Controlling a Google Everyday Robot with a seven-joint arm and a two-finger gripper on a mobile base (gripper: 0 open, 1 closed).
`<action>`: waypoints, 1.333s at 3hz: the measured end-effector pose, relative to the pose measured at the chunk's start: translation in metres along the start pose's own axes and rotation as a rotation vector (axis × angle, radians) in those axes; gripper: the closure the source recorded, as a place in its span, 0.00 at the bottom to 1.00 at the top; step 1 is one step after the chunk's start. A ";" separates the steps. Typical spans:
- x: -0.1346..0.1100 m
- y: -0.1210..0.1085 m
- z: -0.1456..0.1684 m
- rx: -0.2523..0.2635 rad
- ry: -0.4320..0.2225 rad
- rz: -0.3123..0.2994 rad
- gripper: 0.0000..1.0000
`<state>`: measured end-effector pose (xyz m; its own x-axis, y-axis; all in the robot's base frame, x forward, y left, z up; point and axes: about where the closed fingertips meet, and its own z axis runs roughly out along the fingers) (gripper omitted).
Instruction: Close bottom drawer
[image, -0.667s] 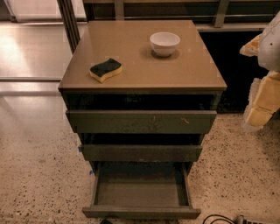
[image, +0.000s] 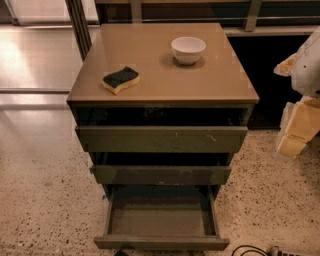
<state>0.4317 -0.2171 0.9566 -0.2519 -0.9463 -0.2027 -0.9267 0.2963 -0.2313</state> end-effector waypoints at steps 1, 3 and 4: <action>0.007 0.032 0.040 -0.038 -0.025 0.043 0.00; 0.006 0.129 0.143 -0.221 -0.120 0.078 0.00; 0.006 0.129 0.145 -0.222 -0.127 0.083 0.00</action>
Offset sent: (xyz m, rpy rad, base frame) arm -0.0952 0.0606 -0.2077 0.2387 0.2236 -0.0045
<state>0.3507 -0.1660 0.7879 -0.3052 -0.8920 -0.3335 -0.9464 0.3230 0.0021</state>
